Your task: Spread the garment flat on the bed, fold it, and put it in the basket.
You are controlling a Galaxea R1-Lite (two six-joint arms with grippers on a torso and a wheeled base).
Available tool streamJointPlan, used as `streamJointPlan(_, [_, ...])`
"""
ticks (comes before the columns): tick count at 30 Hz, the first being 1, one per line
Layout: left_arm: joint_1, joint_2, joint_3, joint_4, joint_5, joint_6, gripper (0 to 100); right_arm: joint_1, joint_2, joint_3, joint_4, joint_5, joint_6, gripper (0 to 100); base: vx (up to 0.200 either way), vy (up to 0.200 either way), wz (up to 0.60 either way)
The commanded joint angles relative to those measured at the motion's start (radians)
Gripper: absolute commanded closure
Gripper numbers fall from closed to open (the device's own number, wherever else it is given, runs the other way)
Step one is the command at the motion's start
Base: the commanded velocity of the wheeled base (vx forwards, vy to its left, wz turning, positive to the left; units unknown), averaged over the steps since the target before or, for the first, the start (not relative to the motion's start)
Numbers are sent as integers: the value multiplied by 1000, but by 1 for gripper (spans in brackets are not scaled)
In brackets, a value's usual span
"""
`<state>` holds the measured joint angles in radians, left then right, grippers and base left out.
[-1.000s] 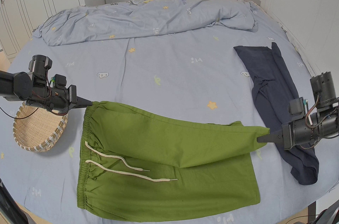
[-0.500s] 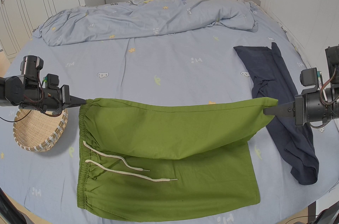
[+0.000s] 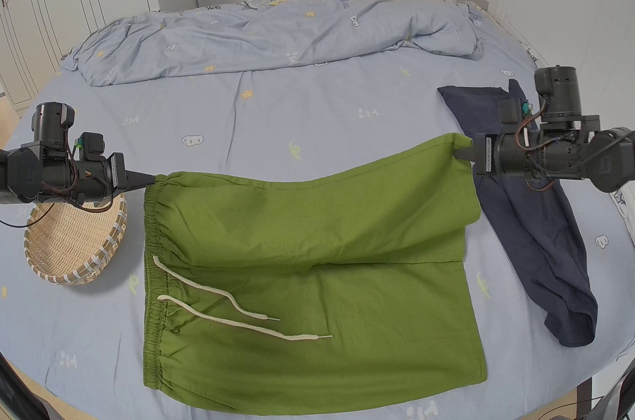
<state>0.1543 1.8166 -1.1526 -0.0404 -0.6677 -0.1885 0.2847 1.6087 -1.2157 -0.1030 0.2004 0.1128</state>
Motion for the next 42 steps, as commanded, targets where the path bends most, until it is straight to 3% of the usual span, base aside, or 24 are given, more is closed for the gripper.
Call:
streamJointPlan(1, [7,10,11,-44,0,0,100,-10,180,-120,-41,-45,-7,100,0,0,0])
streamJointPlan(8, [5,61,8,-119,23,6,100,-10,270,-265,-63,-64,-10,100,0,0,0])
streamJointPlan(22, [-1,139,-13,-234,91,4,100,-12,390,-396,-69,-136,-21,100,0,0,0])
streamJointPlan(42, [-1,250,-113,-243,132,-3,100,-7,534,-548,-63,-157,-21,100,0,0,0])
